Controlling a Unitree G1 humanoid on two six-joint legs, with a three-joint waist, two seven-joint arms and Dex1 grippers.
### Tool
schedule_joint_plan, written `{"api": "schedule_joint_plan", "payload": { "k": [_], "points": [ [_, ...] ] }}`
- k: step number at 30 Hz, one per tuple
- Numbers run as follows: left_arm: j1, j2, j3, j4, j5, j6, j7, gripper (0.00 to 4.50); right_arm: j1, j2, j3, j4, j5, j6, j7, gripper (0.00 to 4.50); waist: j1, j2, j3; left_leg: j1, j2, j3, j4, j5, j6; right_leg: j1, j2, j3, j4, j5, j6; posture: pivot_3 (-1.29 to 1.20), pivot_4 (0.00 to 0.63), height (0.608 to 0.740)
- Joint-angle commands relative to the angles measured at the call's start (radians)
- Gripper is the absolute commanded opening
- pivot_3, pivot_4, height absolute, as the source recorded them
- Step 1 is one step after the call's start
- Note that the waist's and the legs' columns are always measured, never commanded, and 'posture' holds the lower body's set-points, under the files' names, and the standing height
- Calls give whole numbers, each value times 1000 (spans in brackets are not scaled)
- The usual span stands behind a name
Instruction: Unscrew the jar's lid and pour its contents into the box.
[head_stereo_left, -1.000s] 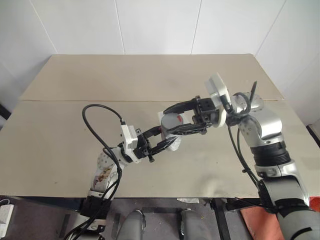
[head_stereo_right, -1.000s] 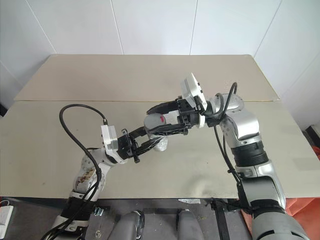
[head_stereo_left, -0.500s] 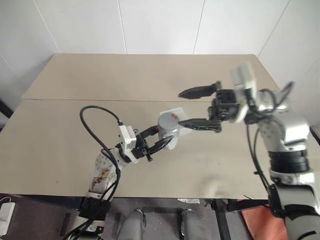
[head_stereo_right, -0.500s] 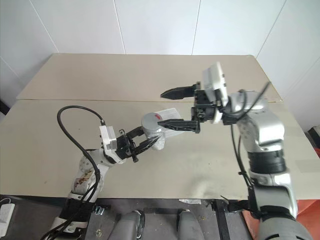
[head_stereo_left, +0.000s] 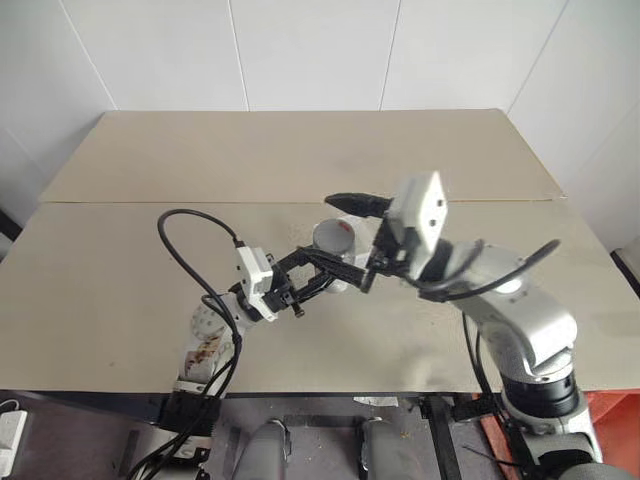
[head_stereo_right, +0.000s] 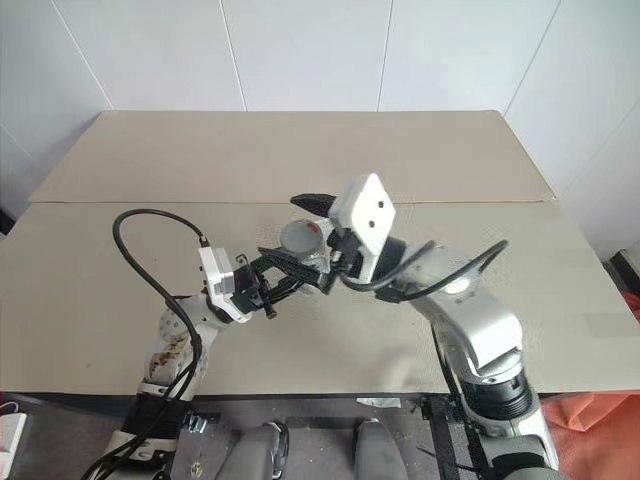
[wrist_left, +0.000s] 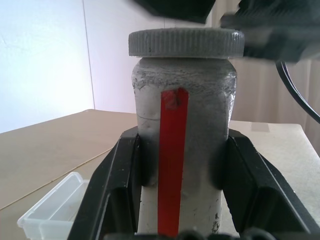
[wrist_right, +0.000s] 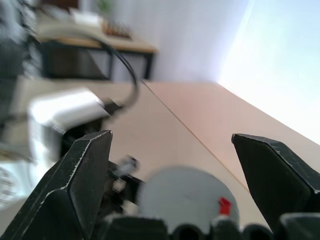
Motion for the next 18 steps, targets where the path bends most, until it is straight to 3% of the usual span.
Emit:
{"api": "schedule_joint_plan", "payload": {
  "k": [1, 18],
  "points": [
    [-16, -3, 1, -15, -1, -21, -1, 1885, -3, 13, 2, -7, -42, -43, -32, 4465, 0, 0, 0, 0, 0, 0, 0, 0, 0, 0, 0, 0, 0, 0, 0, 0, 150, 740],
    [-18, 5, 22, 19, -15, -35, -23, 1885, 82, -38, -141, -33, 15, -30, -31, 4465, 0, 0, 0, 0, 0, 0, 0, 0, 0, 0, 0, 0, -1, 0, 0, 0, 150, 740]
  ]
}}
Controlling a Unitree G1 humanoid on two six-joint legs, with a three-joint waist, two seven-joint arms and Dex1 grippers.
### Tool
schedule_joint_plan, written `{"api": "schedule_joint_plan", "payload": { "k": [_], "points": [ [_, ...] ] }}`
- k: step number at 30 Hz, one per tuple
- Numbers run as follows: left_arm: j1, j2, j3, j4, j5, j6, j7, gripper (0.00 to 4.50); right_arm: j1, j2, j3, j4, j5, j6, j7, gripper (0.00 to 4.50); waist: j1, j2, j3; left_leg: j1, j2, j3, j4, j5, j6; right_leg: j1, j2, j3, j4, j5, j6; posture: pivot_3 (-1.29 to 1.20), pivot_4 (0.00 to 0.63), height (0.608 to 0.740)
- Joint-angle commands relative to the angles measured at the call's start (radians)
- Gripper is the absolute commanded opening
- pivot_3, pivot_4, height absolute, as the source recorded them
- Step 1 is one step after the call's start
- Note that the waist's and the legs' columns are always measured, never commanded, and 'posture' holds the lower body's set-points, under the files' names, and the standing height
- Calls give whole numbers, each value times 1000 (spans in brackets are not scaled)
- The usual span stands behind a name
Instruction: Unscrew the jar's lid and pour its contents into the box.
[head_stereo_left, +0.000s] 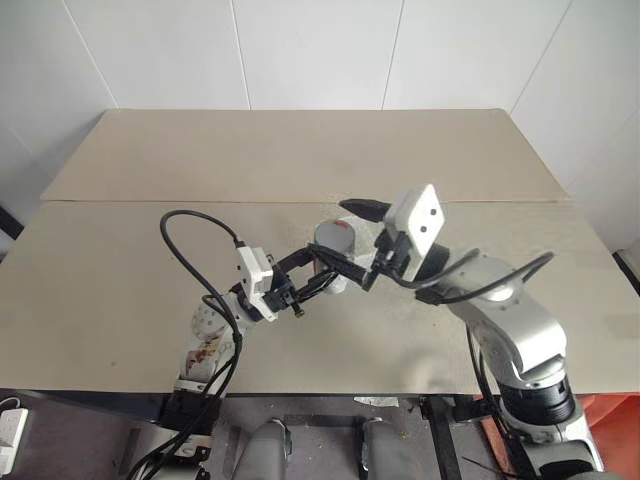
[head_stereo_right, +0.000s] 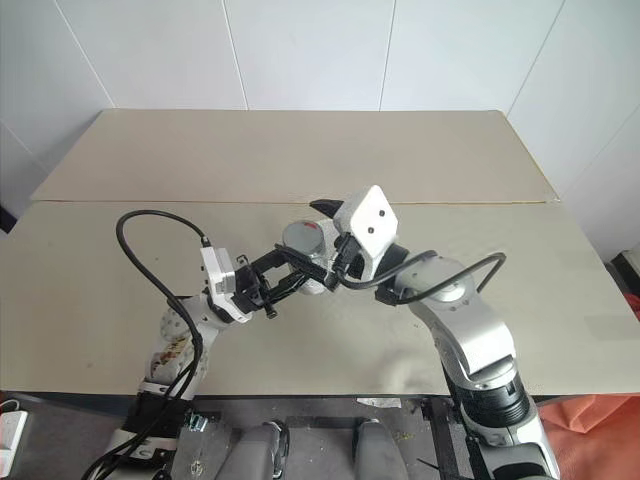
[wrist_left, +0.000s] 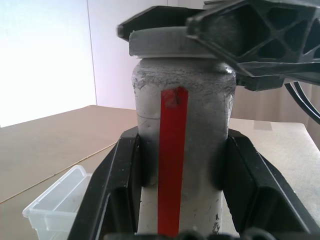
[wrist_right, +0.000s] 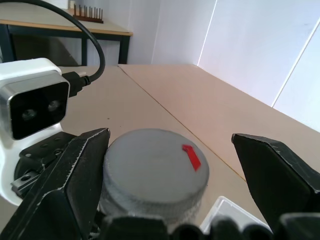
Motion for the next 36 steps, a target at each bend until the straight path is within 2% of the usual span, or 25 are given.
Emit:
{"api": "schedule_joint_plan", "payload": {
  "k": [1, 12, 17, 20, 26, 36],
  "points": [
    [-13, 5, 23, 1, -16, -35, -16, 1885, 23, -34, -100, -42, 18, -12, -9, 4465, 0, 0, 0, 0, 0, 0, 0, 0, 0, 0, 0, 0, 0, 0, 0, 0, 150, 740],
    [-28, 14, 46, 30, -18, -48, -34, 1885, 95, -130, -197, -71, 66, -19, 24, 4465, 0, 0, 0, 0, 0, 0, 0, 0, 0, 0, 0, 0, 0, 0, 0, 0, 150, 740],
    [-28, 8, 43, 30, -14, -49, -32, 1885, 65, -117, -247, -113, 216, 32, 45, 4465, -2, 0, 0, 0, 0, 1, 0, 0, 0, 0, 0, 1, 0, 0, 1, 0, 150, 740],
    [-26, 2, 35, 25, -8, -51, -29, 1885, 1, -71, -193, -121, 241, 61, -3, 4465, -5, 0, 0, 0, 0, 1, 0, 0, 0, 0, 0, 1, 0, 0, 1, 0, 150, 740],
    [-21, -12, 18, 16, 0, -53, -22, 1885, -75, 21, -24, -37, 118, 29, -68, 4465, -2, 0, 0, 1, 1, 1, 0, 0, 0, 0, 1, 1, 0, 0, 0, 0, 150, 740],
    [-19, -20, 12, 11, 2, -59, -13, 1885, -101, 49, 37, 42, 18, -26, -33, 4465, -1, 0, 0, 0, 1, 1, 0, 0, 0, 0, 1, 1, -1, 1, -2, 0, 150, 740]
  ]
}}
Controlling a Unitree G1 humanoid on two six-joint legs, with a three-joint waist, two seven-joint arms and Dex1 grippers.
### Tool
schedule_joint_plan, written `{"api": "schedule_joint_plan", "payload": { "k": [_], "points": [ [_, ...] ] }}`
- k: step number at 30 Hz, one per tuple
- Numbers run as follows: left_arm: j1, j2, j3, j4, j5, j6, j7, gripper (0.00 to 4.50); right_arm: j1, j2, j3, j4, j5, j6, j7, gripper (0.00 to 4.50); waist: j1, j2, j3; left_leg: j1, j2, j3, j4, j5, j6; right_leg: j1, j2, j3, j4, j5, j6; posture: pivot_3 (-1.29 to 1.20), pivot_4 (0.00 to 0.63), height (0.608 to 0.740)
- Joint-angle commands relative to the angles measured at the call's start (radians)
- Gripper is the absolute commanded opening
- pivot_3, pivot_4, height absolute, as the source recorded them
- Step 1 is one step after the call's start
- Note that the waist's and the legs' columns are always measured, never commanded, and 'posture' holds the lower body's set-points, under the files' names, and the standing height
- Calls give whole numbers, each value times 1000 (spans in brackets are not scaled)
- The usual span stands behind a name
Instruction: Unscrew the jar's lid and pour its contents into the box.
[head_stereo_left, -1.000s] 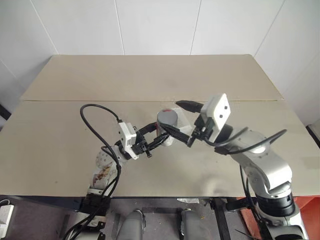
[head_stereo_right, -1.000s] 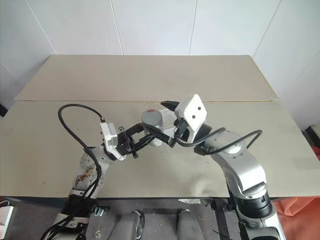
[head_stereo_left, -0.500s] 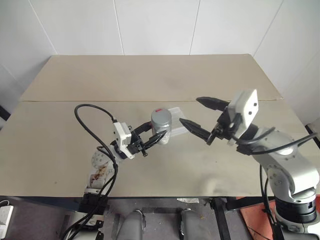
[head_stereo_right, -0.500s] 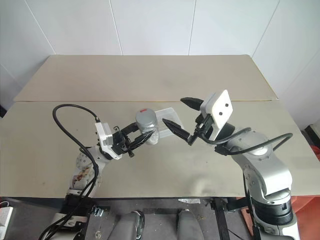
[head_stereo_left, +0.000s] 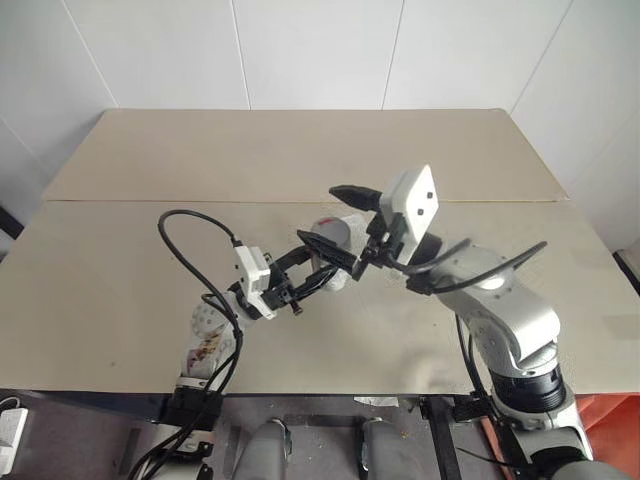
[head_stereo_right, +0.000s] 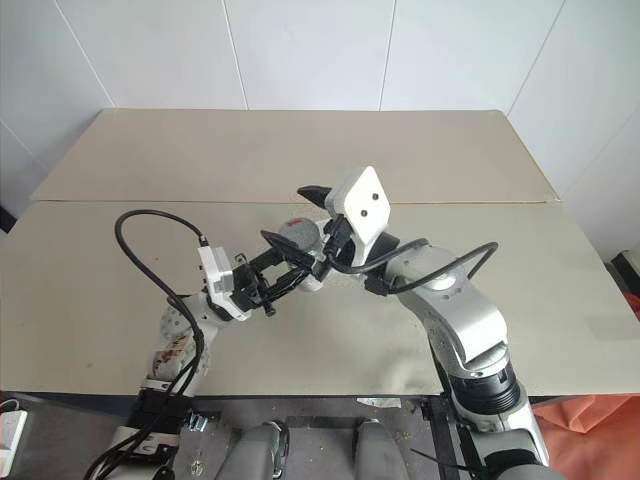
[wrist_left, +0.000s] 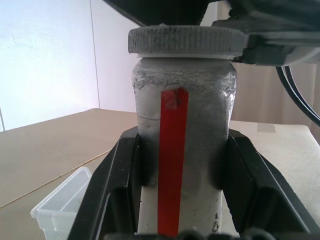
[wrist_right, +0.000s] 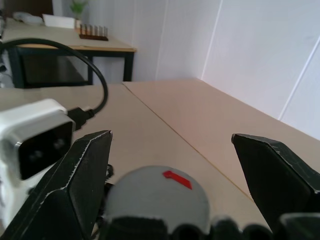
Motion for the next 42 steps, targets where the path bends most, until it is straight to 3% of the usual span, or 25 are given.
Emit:
{"api": "schedule_joint_plan", "payload": {
  "k": [1, 18, 42],
  "points": [
    [-6, -3, -5, -35, 2, -23, 1, 1885, -10, 2, -3, -13, -14, -38, 15, 4465, 0, 0, 0, 0, 0, 0, 0, 0, 0, 0, 0, 0, 0, 0, 0, 0, 150, 740],
    [-5, 3, 7, -26, -9, -22, -8, 1885, 25, -8, -27, -22, -50, -36, 19, 4465, -1, 0, 0, 0, 0, 0, 0, 0, 0, 0, 0, 0, 0, 0, 0, 0, 150, 740],
    [-24, 15, 33, 14, -16, -31, -40, 1885, 229, -208, -239, -133, 59, -13, 110, 4465, 0, 0, 0, 0, 0, 1, 0, 0, 0, 0, 0, 0, 0, -1, 2, 0, 150, 740]
  ]
}}
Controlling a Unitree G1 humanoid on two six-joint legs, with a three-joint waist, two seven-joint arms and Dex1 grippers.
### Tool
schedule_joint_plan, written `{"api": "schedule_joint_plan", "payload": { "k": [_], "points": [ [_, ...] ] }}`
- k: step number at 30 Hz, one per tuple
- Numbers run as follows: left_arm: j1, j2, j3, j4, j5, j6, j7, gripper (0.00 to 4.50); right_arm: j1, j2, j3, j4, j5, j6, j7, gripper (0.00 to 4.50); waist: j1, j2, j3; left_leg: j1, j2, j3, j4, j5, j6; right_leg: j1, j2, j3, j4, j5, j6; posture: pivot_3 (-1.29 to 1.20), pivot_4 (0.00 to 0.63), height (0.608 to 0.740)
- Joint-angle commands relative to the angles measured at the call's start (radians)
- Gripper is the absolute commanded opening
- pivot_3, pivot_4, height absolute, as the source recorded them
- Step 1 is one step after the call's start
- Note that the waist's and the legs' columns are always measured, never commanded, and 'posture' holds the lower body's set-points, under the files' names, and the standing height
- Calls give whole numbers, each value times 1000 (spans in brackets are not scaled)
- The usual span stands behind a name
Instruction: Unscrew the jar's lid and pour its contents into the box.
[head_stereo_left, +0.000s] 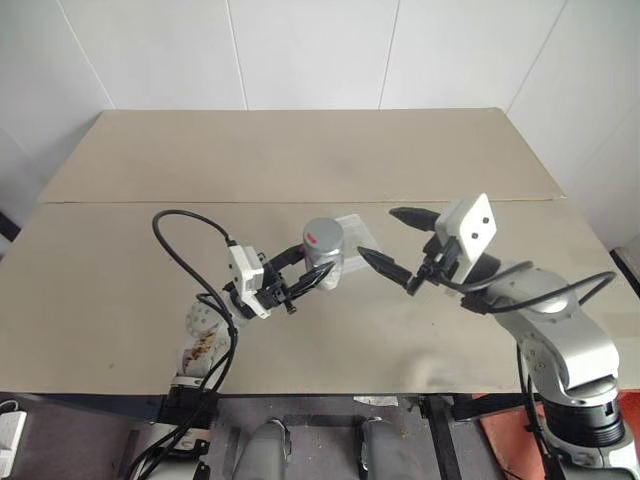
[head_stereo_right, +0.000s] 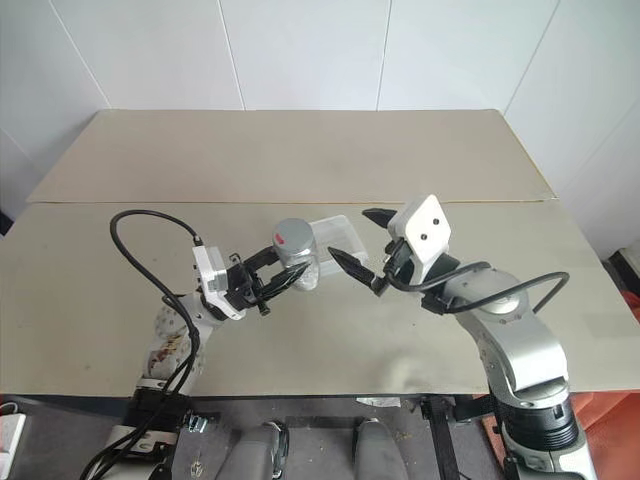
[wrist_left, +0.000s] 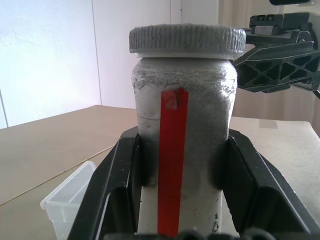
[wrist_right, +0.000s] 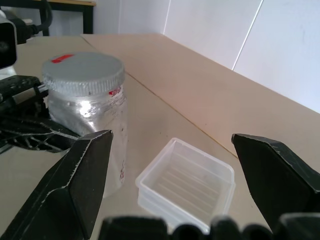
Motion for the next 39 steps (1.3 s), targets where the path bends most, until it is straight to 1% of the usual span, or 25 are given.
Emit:
{"api": "schedule_joint_plan", "payload": {
  "k": [1, 4, 7, 11, 14, 19, 23, 33, 36, 39],
  "points": [
    [-18, -1, 6, -13, -10, -29, -9, 1885, 15, -32, -64, -76, 87, 7, 50, 4465, 1, 0, 0, 0, 0, 0, 0, 0, 0, 0, 0, 0, 0, 0, 0, 0, 150, 740],
    [-20, -1, 6, -10, -7, -32, -8, 1885, 11, -36, -81, -116, 185, 43, 73, 4465, 0, 0, 0, 0, 0, 0, 0, 0, 0, 0, 0, 0, 0, 0, 0, 0, 150, 740],
    [-19, -2, 0, -8, 3, -40, -9, 1885, -41, 12, -40, -139, 216, 84, 1, 4465, -2, 0, 0, 0, 0, 0, 0, 0, 0, 0, 0, 0, 0, 0, 0, 0, 150, 740],
    [-15, -6, -7, -13, 5, -43, -5, 1885, -100, 85, 70, -129, 163, 104, -78, 4465, -1, 0, 0, 1, 1, 0, 0, 0, 0, 0, 1, 0, 1, 0, 0, 0, 150, 740],
    [-10, -11, -16, -19, 9, -45, -1, 1885, -127, 106, 138, -105, 113, 100, -98, 4465, 0, 0, 0, 1, 1, 0, 0, 0, 0, 0, 1, 0, 1, 0, 0, 0, 150, 740],
    [-7, -15, -27, -28, 9, -45, 5, 1885, -148, 126, 154, -78, 109, 88, -90, 4465, 3, 0, 0, 0, 1, 0, 0, 0, 0, 0, 1, 0, -1, 1, 0, 0, 150, 740],
    [-3, -17, -29, -35, 7, -44, 8, 1885, -170, 138, 176, -33, 77, 74, -89, 4465, 2, 0, 0, 0, 2, 0, 0, 0, 0, 0, 2, 0, -1, 1, 0, 0, 150, 740],
    [10, -20, -30, -47, 8, -42, 17, 1885, -168, 163, 167, -17, 50, 66, -79, 4465, 1, 0, 0, 0, 6, 0, 0, 0, 0, -1, 6, 0, -1, 2, -2, 0, 150, 740],
    [12, -22, -33, -49, 9, -42, 19, 1885, -161, 165, 166, -17, 41, 54, -77, 3929, 1, 0, 0, 1, 8, 0, 0, 0, 0, -1, 9, 0, -1, 2, -4, 0, 150, 740],
    [8, -25, -33, -47, 7, -41, 20, 1885, -156, 157, 176, -20, 28, 54, -66, 2908, 1, 0, 0, 1, 10, 0, 0, 0, 0, -1, 10, 0, -1, 3, -5, 0, 150, 740]
  ]
}}
